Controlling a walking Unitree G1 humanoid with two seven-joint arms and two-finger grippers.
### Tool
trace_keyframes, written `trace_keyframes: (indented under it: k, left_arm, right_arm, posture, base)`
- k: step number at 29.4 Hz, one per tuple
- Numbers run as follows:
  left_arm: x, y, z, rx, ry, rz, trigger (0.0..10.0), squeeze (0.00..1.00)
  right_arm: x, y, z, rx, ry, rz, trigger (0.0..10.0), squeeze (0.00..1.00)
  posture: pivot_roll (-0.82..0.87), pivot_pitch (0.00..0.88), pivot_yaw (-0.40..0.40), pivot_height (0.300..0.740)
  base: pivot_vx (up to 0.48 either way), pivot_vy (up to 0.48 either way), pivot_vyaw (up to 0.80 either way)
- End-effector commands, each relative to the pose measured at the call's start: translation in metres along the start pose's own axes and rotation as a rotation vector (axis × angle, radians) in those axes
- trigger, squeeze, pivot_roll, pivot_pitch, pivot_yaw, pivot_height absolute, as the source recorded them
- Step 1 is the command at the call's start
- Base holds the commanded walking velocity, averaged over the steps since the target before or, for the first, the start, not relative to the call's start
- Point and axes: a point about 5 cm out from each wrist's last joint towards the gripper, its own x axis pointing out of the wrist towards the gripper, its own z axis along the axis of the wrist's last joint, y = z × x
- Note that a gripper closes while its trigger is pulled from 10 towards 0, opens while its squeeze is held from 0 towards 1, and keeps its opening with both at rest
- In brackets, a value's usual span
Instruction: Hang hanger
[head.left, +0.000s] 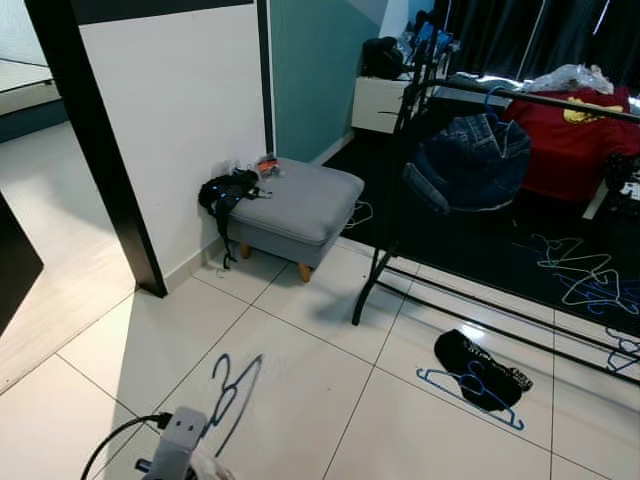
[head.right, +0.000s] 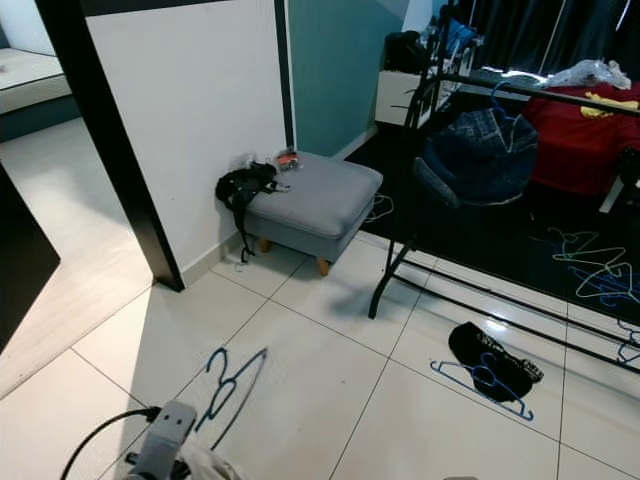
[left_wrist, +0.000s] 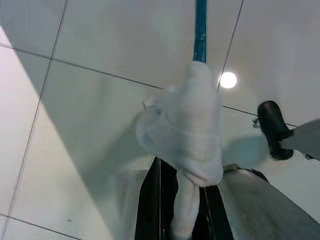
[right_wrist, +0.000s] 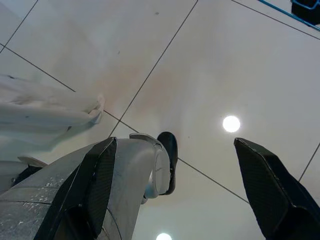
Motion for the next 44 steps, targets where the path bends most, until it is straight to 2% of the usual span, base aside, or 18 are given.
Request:
trace_keyframes:
  k: [1, 5, 8, 9, 11, 12, 14, 15, 16, 17, 20, 21, 22, 24, 26, 33, 38, 44]
  left_arm:
    - [-0.001, 0.000, -0.004, -0.050, 0.009, 0.012, 10.0, 0.00]
    - [-0.001, -0.001, -0.003, -0.071, 0.001, 0.013, 10.0, 0.00]
    - [0.002, 0.010, 0.043, -0.077, -0.208, -0.084, 10.0, 0.00]
    - [0.002, 0.010, 0.043, -0.077, -0.208, -0.084, 10.0, 0.00]
    - [-0.002, 0.011, 0.073, 0.022, -0.334, -0.260, 10.0, 0.00]
    - [-0.002, 0.011, 0.073, 0.022, -0.334, -0.260, 10.0, 0.00]
    - [-0.008, 0.009, 0.092, 0.135, -0.410, -0.421, 10.0, 0.00]
    - [-0.008, 0.009, 0.092, 0.135, -0.410, -0.421, 10.0, 0.00]
    - [-0.013, 0.009, 0.101, 0.223, -0.441, -0.495, 10.0, 0.00]
    - [-0.013, 0.009, 0.101, 0.223, -0.441, -0.495, 10.0, 0.00]
    - [-0.024, 0.010, 0.127, 0.445, -0.506, -0.590, 10.0, 0.00]
    - [-0.024, 0.010, 0.127, 0.445, -0.506, -0.590, 10.0, 0.00]
    - [-0.027, 0.011, 0.135, 0.511, -0.518, -0.610, 10.0, 0.00]
    - [-0.027, 0.011, 0.135, 0.511, -0.518, -0.610, 10.0, 0.00]
    - [-0.036, 0.009, 0.155, 0.611, -0.568, -0.691, 10.0, 0.00]
    - [-0.067, 0.001, 0.197, 0.702, -0.728, -0.877, 10.0, 0.00]
    - [-0.093, -0.009, 0.222, 0.801, -0.826, -0.981, 10.0, 0.00]
    - [-0.102, -0.015, 0.231, 0.849, -0.859, -1.012, 10.0, 0.00]
  right_arm:
    - [0.000, 0.002, 0.000, 0.033, -0.003, 0.014, 10.0, 0.00]
    - [0.001, 0.002, 0.000, 0.065, -0.010, 0.020, 10.0, 0.00]
    - [0.005, 0.009, 0.009, 0.133, -0.076, 0.110, 10.0, 0.00]
    - [0.005, 0.009, 0.009, 0.133, -0.076, 0.110, 10.0, 0.00]
    - [0.032, -0.006, 0.086, 0.103, -0.216, 0.173, 10.0, 0.00]
    - [0.032, -0.006, 0.086, 0.103, -0.216, 0.173, 10.0, 0.00]
    - [0.038, -0.010, 0.127, 0.079, -0.302, 0.227, 10.0, 0.00]
    - [0.038, -0.010, 0.127, 0.079, -0.302, 0.227, 10.0, 0.00]
    - [0.037, -0.010, 0.133, 0.078, -0.332, 0.266, 10.0, 0.00]
    - [0.037, -0.010, 0.133, 0.078, -0.332, 0.266, 10.0, 0.00]
    - [0.032, -0.007, 0.150, 0.094, -0.423, 0.383, 10.0, 0.00]
    - [0.032, -0.007, 0.150, 0.094, -0.423, 0.383, 10.0, 0.00]
    - [0.029, -0.006, 0.156, 0.106, -0.450, 0.430, 10.0, 0.00]
    - [0.029, -0.006, 0.156, 0.106, -0.450, 0.430, 10.0, 0.00]
    - [0.023, 0.000, 0.169, 0.124, -0.510, 0.552, 10.0, 0.00]
    - [-0.001, 0.008, 0.190, 0.167, -0.618, 0.779, 10.0, 0.00]
    - [-0.020, 0.017, 0.196, 0.114, -0.638, 0.935, 10.0, 0.00]
    - [-0.025, 0.024, 0.200, 0.075, -0.626, 0.988, 10.0, 0.00]
  posture:
    - [0.06, 0.000, -0.016, 0.740]
    - [0.06, 0.000, -0.017, 0.740]
    - [0.06, 0.000, -0.016, 0.740]
    - [0.06, 0.000, -0.016, 0.740]
    - [0.05, 0.000, -0.005, 0.740]
    - [0.05, 0.000, -0.005, 0.740]
    - [0.04, 0.000, -0.001, 0.740]
    - [0.04, 0.000, -0.001, 0.740]
    - [0.04, 0.000, 0.007, 0.740]
    - [0.04, 0.000, 0.007, 0.740]
    - [0.04, 0.000, 0.012, 0.740]
    - [0.04, 0.000, 0.012, 0.740]
    - [0.03, 0.000, 0.016, 0.740]
    - [0.03, 0.000, 0.016, 0.740]
    - [0.02, 0.000, 0.023, 0.740]
    - [0.02, 0.000, 0.030, 0.740]
    - [0.02, 0.000, 0.033, 0.740]
    - [0.02, 0.000, 0.038, 0.740]
  base:
    - [0.000, 0.000, 0.00]
    - [0.000, 0.000, 0.00]
    - [0.000, 0.000, 0.00]
    - [0.000, 0.000, 0.00]
    - [0.000, 0.000, -0.40]
    - [0.000, 0.000, -0.80]
    - [0.000, 0.000, -0.80]
    - [0.000, 0.000, -0.80]
    - [0.000, 0.000, -0.59]
    - [0.000, 0.000, -0.59]
    - [0.000, 0.000, 0.00]
    - [0.000, 0.000, 0.00]
    - [0.000, 0.000, 0.00]
    - [0.000, 0.000, 0.00]
    - [0.000, 0.000, 0.00]
    - [0.000, 0.000, 0.00]
    - [0.000, 0.000, 0.00]
    - [0.000, 0.000, 0.00]
